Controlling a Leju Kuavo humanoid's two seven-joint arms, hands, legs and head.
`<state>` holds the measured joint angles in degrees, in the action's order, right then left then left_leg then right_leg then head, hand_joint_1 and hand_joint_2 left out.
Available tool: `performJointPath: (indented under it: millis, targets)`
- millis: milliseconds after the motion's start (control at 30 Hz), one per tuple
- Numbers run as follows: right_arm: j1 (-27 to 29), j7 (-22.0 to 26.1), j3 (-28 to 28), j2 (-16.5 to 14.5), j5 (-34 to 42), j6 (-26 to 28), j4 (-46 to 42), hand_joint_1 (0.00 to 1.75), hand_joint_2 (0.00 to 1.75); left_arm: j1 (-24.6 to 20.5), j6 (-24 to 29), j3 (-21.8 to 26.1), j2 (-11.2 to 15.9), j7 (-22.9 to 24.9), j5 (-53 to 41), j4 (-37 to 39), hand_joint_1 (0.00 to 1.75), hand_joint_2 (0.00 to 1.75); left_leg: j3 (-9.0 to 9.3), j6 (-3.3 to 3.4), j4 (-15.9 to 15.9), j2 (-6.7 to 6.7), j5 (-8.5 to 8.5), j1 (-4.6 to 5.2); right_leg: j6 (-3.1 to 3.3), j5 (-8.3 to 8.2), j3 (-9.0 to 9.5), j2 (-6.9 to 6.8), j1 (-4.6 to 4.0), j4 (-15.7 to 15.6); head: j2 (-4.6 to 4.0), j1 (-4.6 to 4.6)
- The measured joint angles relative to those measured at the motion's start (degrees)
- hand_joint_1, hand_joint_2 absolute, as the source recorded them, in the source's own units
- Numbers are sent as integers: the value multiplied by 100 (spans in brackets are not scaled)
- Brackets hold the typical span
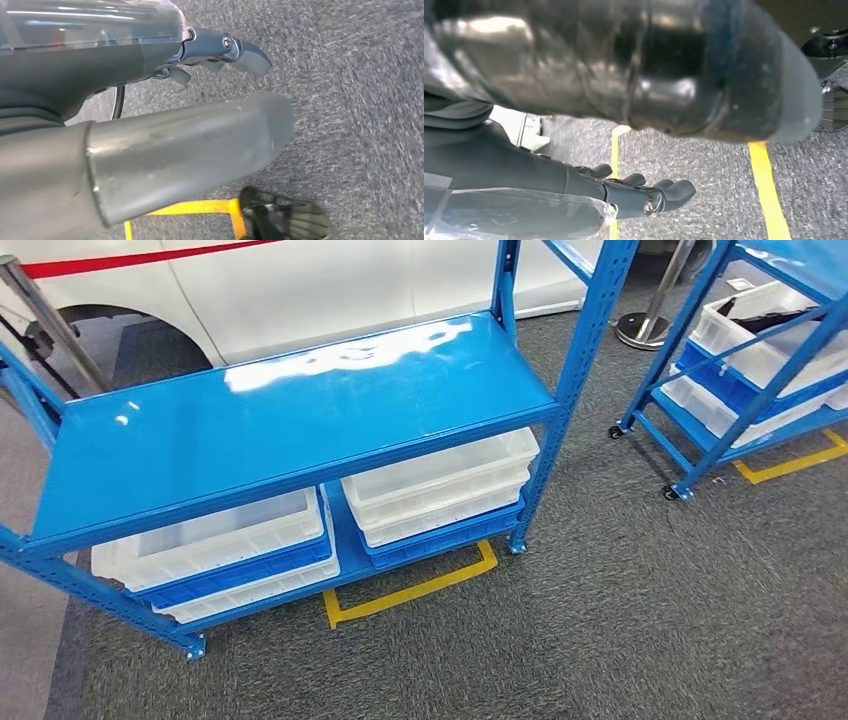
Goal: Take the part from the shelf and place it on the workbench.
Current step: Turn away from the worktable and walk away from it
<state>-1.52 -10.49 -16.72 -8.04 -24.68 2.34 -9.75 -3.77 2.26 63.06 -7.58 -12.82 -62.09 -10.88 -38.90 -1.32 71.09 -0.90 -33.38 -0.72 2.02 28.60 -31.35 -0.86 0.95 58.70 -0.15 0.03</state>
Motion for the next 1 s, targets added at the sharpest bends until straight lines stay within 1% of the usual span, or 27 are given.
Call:
performJointPath:
  millis: [33,67,100,133,200,233,267,333,367,400,433,467,500,533,567,600,633,667,700,733,767,833,867,900,933,967,1000]
  targets:
    - [3,-1,-1,0,-1,-1,1,0,0,1,2,0,0,-3,-3,0,0,0,-105,-12,236,31,-64,-3,4,7,2,-81,-7,2,0,0]
    - [3,-1,-1,0,-1,-3,1,0,0,10,5,0,0,-5,-6,0,0,0,-108,-20,268,53,-18,-6,3,15,7,-158,-10,3,0,0]
    - [0,0,-2,0,-2,-4,1,0,0,21,9,0,1,-5,-9,0,0,0,3,-20,74,86,127,-7,-4,24,18,-227,-11,4,0,0]
    - [-2,0,-2,-1,-3,-6,1,0,0,27,12,0,2,-7,-12,0,0,0,209,-11,-304,156,329,-6,-17,36,35,-291,-12,5,0,0]
    - [-1,1,-4,-2,-5,-7,1,0,0,11,17,0,4,-14,-14,0,0,0,593,33,-1040,372,582,26,-63,66,67,-409,-38,12,0,1]
    - [-6,1,-5,-2,-7,-6,1,0,0,1,17,0,4,-19,-14,0,0,0,685,63,-1235,435,623,45,-90,79,77,-463,-54,17,0,3]
    - [-14,1,-8,-2,-10,-6,0,0,0,0,18,0,5,-22,-14,0,0,0,702,93,-1300,444,612,65,-116,84,86,-515,-68,16,0,4]
    - [-41,0,-11,-2,-15,-5,-3,0,0,23,20,0,5,-24,-14,0,0,0,698,163,-1335,325,639,56,-172,102,121,-582,-72,8,0,5]
    - [-47,1,-12,-2,-16,-5,-5,0,0,34,22,0,5,-24,-14,0,0,0,714,202,-1363,272,657,42,-202,152,124,-509,-64,52,0,6]
    - [-46,1,-14,-2,-17,-5,-7,0,0,33,24,0,4,-24,-14,0,0,0,730,240,-1392,218,679,25,-229,258,77,-378,-54,189,0,6]
    - [-41,1,-17,-2,-17,-5,-8,0,0,24,25,0,3,-24,-14,0,0,0,744,272,-1412,163,698,12,-251,422,-38,-214,-39,452,0,7]
    - [-35,2,-22,-2,-17,-5,-7,0,0,13,25,0,2,-25,-14,0,0,0,735,294,-1414,106,706,15,-264,613,-217,-61,-30,822,0,8]
    - [-28,2,-27,-2,-17,-5,-7,0,0,4,25,0,2,-25,-14,0,0,0,726,307,-1411,40,711,19,-271,776,-415,15,-25,1210,0,8]
    - [-23,2,-30,-2,-17,-5,-6,0,0,3,26,1,2,-25,-14,0,0,0,724,313,-1408,-31,712,23,-275,855,-573,48,-23,1505,0,8]
    - [-17,1,-32,-2,-17,-5,-6,0,0,8,26,1,2,-25,-14,0,0,0,726,314,-1404,-108,711,26,-274,814,-646,60,-22,1612,0,8]
    - [-12,1,-33,-2,-17,-5,-6,0,0,14,27,2,2,-25,-14,0,0,0,732,312,-1397,-189,710,27,-264,651,-607,78,-21,1479,0,8]
    - [-10,1,-33,-2,-17,-5,-6,0,0,18,27,3,2,-25,-14,0,0,0,739,308,-1389,-269,707,27,-246,415,-479,126,-21,1158,0,8]
    - [-5,1,-34,2,-17,-5,-6,0,0,18,27,4,0,-25,-14,0,0,0,739,300,-1378,-344,702,24,-218,195,-317,251,-19,757,0,8]
    - [-2,2,-36,6,-17,-5,-5,0,0,13,27,4,-4,-26,-14,0,0,0,727,281,-1354,-419,694,30,-193,40,-174,380,-15,397,0,7]
    - [-1,2,-38,10,-18,-6,-5,0,0,7,27,5,-7,-29,-14,0,0,0,705,255,-1337,-483,691,28,-176,-34,-86,480,-17,170,0,7]
    - [-4,3,-40,15,-20,-7,-5,0,0,6,27,5,-10,-33,-15,0,0,0,680,219,-1328,-541,691,21,-162,-40,-52,535,-25,70,0,7]
    - [-21,3,-42,11,-28,-8,-5,0,0,20,28,7,-7,-39,-25,0,0,0,640,140,-1335,-656,704,8,-134,-48,-38,429,-19,29,0,8]
    - [-25,2,-42,8,-32,-3,-5,0,0,33,28,7,-8,-44,-34,1,0,0,621,106,-1308,-612,680,12,-108,-62,-20,365,-4,-7,0,6]
    - [-23,2,-43,5,-31,10,-5,0,0,38,28,7,-9,-50,-42,1,0,0,568,77,-1201,-496,600,20,-74,-78,-1,294,14,-46,0,-2]
    - [-17,2,-44,2,-24,31,-5,0,0,34,27,7,-9,-57,-49,1,0,0,489,53,-1025,-340,479,25,-45,-90,13,230,30,-79,0,-8]
    - [-13,4,-46,2,-15,59,-5,0,0,26,27,7,-12,-64,-51,1,0,0,378,29,-787,-164,327,24,-26,-91,20,181,19,-88,0,-16]
    - [-9,7,-51,2,-6,87,-4,0,0,14,28,7,-10,-69,-51,0,0,0,239,6,-493,-62,161,15,-12,-87,19,130,12,-87,0,-21]
